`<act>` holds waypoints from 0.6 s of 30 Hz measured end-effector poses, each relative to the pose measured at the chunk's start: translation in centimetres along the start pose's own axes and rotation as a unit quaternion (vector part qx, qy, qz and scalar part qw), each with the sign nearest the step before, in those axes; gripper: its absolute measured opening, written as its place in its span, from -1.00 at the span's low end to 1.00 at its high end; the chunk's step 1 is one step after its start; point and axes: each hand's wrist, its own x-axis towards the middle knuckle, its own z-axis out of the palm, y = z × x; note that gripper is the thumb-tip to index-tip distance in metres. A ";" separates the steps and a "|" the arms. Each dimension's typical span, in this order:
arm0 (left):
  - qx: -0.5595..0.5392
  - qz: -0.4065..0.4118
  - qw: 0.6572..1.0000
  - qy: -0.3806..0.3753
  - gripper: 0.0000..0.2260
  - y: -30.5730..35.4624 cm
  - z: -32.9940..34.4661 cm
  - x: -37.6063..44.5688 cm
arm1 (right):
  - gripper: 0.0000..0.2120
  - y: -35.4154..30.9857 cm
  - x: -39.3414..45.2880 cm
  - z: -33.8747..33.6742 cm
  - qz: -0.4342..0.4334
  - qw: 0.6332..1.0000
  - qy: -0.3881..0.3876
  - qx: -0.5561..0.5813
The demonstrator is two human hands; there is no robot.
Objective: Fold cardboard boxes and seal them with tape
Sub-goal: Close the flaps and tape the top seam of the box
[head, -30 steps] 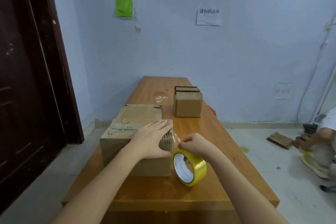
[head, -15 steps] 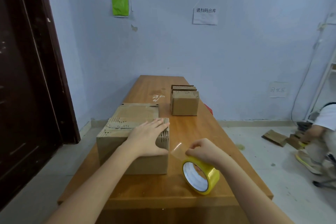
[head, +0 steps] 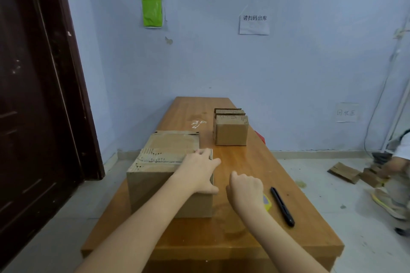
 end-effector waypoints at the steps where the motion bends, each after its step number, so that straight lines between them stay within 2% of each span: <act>1: 0.011 -0.001 1.000 0.000 -0.54 0.3 -0.2 0.4 | -0.78 0.0 -0.1 1.0 -0.018 1.000 0.018 -0.002; 3: 0.027 -0.005 1.000 -0.012 -0.54 0.7 -0.4 1.0 | -0.45 0.2 -0.7 2.2 -0.017 0.999 0.010 -0.028; 4: 0.038 -0.006 0.999 -0.020 -0.54 0.8 -0.3 1.2 | -0.37 0.6 -0.7 3.3 -0.026 0.999 0.027 -0.006; 5: 0.050 -0.008 0.998 -0.026 -0.53 0.8 -0.2 1.4 | -0.38 1.1 -0.6 4.7 -0.053 0.997 0.045 0.021; 8: 0.062 -0.015 0.998 -0.024 -0.53 0.6 0.5 2.0 | -0.59 1.9 -1.3 6.7 -0.078 0.991 0.111 -0.023; 10: 0.061 -0.018 0.998 -0.008 -0.47 0.4 0.7 2.0 | -0.62 1.6 -1.8 5.2 -0.030 0.998 0.041 -0.025; 12: 0.067 -0.022 0.997 0.015 -0.37 0.3 0.8 1.9 | -0.51 1.3 -1.4 4.5 -0.004 0.996 -0.037 -0.078; 14: 0.072 -0.031 0.996 0.032 -0.35 0.4 0.8 1.7 | -0.45 1.6 -1.1 4.5 0.003 0.992 -0.080 -0.094; 18: -0.007 -0.045 0.998 0.044 -0.31 0.0 0.8 1.1 | -0.33 0.7 -1.7 3.0 0.025 0.995 -0.074 -0.067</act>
